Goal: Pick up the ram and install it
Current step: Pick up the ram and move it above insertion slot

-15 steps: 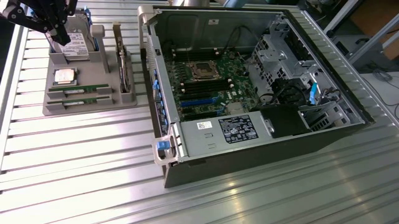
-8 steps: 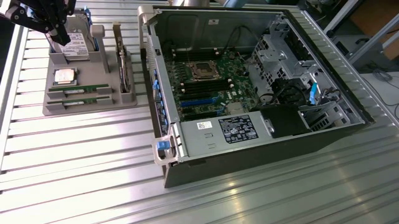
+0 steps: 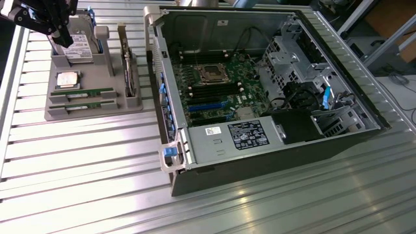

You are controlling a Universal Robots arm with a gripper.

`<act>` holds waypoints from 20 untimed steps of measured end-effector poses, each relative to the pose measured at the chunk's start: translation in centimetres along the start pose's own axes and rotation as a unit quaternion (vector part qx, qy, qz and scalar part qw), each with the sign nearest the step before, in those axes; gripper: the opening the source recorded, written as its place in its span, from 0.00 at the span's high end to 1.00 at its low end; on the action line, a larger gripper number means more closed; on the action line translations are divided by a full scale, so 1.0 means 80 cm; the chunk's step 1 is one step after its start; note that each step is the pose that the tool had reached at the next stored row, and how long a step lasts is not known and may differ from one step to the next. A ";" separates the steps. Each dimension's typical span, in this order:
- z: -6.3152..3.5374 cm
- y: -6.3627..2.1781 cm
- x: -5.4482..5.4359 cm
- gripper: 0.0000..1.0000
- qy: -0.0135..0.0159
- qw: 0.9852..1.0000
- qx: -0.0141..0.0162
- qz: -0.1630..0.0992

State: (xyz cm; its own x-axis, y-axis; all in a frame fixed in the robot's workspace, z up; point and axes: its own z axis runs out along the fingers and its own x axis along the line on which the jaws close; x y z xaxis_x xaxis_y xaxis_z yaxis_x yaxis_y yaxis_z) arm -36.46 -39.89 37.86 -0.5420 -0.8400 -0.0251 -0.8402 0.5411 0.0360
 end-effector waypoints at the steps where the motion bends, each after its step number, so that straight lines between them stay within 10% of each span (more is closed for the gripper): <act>1: 0.000 0.000 0.000 0.89 0.000 1.000 0.000 -0.004; 20: 0.000 0.000 0.000 0.89 0.003 0.997 -0.002 -0.075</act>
State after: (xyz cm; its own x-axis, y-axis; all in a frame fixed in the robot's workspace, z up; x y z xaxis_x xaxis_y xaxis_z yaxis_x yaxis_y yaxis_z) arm -36.46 -39.89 37.84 -0.4095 -0.9119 -0.0252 -0.9120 0.4086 0.0360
